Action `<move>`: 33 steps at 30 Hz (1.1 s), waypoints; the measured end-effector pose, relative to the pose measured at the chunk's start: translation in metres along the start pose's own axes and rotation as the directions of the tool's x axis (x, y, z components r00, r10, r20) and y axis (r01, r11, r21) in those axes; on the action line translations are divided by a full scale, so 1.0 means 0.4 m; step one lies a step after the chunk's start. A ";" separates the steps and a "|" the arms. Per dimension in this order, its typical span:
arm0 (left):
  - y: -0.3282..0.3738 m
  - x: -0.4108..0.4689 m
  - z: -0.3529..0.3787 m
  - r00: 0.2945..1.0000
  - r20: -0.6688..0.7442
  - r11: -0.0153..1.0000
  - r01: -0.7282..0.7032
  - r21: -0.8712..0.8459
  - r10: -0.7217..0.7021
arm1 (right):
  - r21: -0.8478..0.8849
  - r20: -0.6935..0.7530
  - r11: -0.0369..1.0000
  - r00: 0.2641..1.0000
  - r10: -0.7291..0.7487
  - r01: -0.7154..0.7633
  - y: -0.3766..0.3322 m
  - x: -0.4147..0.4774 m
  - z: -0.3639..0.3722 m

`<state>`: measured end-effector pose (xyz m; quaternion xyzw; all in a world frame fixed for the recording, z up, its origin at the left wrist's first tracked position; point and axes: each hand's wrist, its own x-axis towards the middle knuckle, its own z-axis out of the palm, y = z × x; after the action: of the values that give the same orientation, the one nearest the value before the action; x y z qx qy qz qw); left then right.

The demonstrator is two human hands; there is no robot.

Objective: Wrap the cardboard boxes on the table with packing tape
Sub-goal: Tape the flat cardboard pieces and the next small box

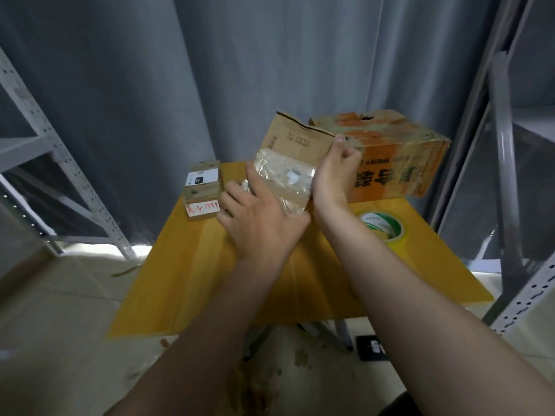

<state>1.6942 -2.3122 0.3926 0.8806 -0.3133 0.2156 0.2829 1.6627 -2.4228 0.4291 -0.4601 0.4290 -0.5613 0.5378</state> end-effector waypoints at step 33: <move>-0.034 -0.010 0.013 0.750 0.568 0.530 0.346 -0.774 0.340 | 0.081 0.252 0.994 0.967 0.044 -0.067 -0.017 0.025 -0.058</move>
<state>1.7015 -2.3052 0.3817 0.6441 -0.4537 -0.2914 0.5426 1.6387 -2.4327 0.4317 -0.4907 0.3450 -0.5021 0.6230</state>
